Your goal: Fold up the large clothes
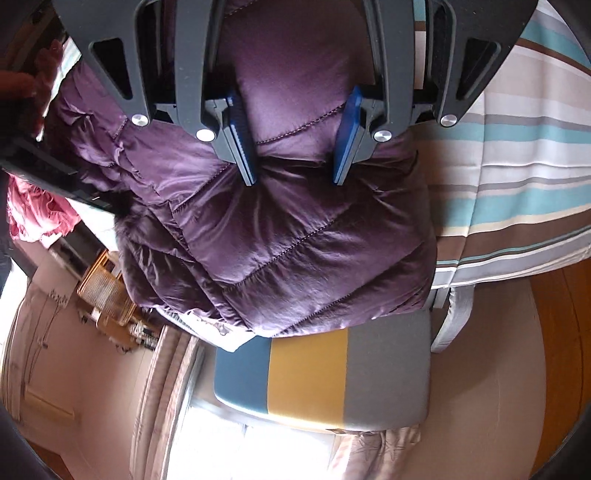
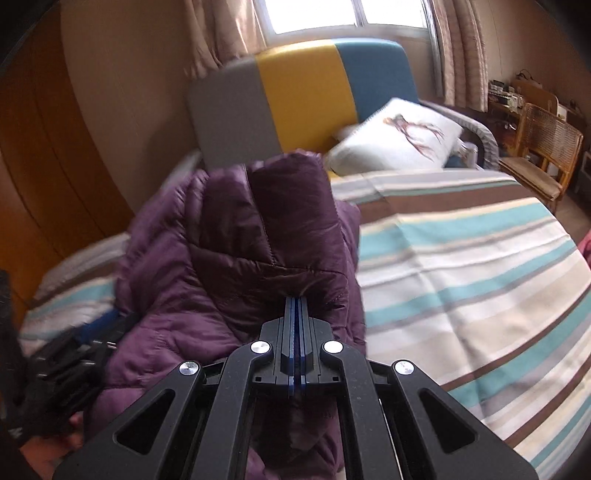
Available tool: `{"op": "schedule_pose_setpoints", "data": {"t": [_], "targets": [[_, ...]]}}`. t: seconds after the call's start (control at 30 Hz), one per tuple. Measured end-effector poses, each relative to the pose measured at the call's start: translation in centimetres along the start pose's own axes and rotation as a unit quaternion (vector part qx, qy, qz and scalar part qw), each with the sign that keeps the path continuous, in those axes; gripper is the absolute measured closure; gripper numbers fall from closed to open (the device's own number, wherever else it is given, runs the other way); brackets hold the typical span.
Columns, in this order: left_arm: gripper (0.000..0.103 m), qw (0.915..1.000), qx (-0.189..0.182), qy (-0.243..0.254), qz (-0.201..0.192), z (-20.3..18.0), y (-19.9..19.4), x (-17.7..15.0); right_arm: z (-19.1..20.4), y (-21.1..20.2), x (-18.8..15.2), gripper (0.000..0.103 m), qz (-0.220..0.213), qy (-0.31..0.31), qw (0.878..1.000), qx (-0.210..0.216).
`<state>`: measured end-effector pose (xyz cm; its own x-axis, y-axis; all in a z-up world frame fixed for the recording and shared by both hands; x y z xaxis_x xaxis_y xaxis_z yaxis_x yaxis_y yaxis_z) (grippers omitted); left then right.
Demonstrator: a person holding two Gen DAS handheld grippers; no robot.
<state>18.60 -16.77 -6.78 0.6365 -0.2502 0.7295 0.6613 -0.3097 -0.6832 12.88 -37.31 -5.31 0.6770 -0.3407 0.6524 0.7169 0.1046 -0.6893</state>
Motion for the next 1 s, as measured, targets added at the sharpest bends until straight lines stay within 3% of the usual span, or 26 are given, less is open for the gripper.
{"op": "schedule_pose_setpoints", "data": {"t": [0.2,0.33,0.43,0.6,0.67,0.9,1.0], "targets": [[0.062,0.998,0.007,0.062,0.002,-3.6,0.9,0.0,-4.4,4.2,-2.4,0.102,0.031,0.042,0.998,-0.041],[0.062,0.9981,0.006,0.062,-0.003,-3.8,1.3,-0.6,-6.3,4.6,-3.0,0.102,0.018,0.076,0.997,-0.029],[0.062,0.9982,0.006,0.06,0.0,-3.6,1.1,-0.7,-5.8,3.5,-2.6,0.102,0.023,0.052,0.998,-0.035],[0.062,0.9985,0.003,0.055,0.007,-2.7,1.1,-0.5,-3.8,-3.0,-0.3,0.102,-0.067,0.062,0.996,0.013],[0.062,0.9985,0.007,0.054,0.008,-2.8,1.0,-0.5,-2.2,-3.6,1.2,0.102,-0.074,0.036,0.996,0.023],[0.061,0.9989,0.005,0.046,0.011,-2.9,1.2,-0.2,0.9,3.6,5.3,0.102,-0.008,-0.049,0.999,0.011],[0.061,0.9989,-0.001,0.046,0.006,-2.8,1.5,-0.2,-1.0,7.3,4.8,0.102,0.024,-0.019,1.0,0.003]]}}
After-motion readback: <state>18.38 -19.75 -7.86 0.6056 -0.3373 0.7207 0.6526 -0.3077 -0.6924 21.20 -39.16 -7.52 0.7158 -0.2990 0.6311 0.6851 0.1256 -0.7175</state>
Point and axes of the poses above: each gripper's, at about its wrist camera, not at the fingertips, and y roughly the way its jaws point, z to its left, x to its top, the point moved 2 cm from there along y, roughly the way its jaws point, and after that the axes turned 10 degrees about x, right-handed, at the moved point
